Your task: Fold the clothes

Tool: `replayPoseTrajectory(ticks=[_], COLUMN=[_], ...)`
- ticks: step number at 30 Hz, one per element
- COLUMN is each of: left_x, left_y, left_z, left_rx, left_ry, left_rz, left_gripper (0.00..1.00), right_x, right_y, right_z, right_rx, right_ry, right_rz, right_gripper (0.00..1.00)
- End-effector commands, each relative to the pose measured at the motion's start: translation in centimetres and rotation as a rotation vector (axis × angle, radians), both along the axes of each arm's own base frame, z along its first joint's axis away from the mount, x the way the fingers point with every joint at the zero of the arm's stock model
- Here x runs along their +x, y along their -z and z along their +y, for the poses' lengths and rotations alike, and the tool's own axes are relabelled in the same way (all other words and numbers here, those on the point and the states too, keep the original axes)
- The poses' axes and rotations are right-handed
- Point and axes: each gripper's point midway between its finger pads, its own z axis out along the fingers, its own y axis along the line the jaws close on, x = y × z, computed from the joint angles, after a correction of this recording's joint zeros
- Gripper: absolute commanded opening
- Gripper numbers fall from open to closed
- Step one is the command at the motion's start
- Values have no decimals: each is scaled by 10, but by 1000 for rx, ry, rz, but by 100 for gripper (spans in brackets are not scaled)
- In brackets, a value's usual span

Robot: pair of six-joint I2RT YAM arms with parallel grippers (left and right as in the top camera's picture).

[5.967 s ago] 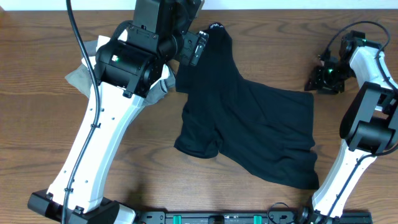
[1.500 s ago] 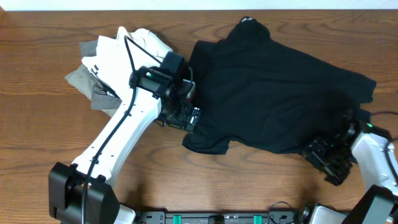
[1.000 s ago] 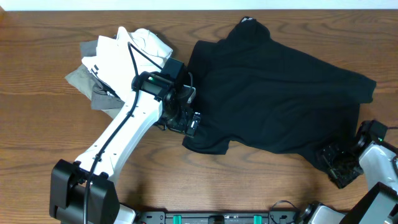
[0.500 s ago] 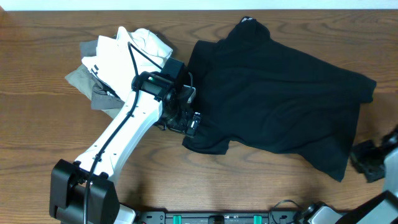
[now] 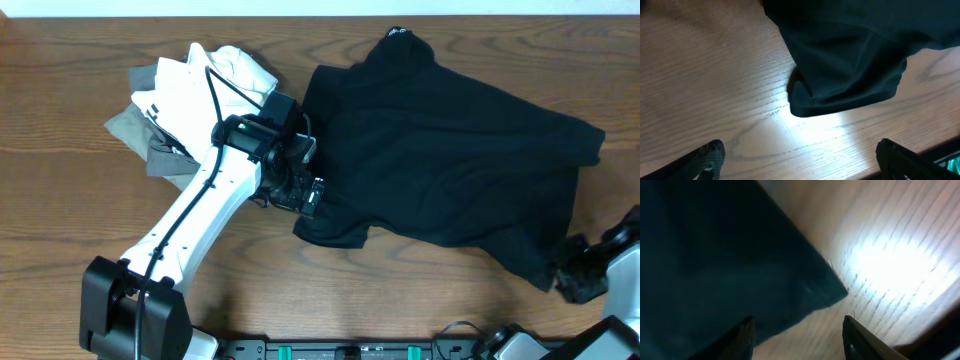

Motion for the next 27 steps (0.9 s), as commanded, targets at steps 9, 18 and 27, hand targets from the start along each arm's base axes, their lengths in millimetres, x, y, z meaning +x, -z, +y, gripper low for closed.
replayPoseTrajectory(ticks=[9,18,27], left_x=[2,3,3], left_y=[1,1,1], left_z=[0,-1,-1], left_rx=[-6,-8,-7], left_ry=[-19,-19,-19], left_rz=[4,0,0], left_gripper=[98,98,98], right_x=[-9,-16,-7], right_y=[28,37,36], right_z=[12,5,-8], right_rx=[13,-14,-49], right_ry=[26,37,39], right_rz=[2,61,48], right_gripper=[52,48,1])
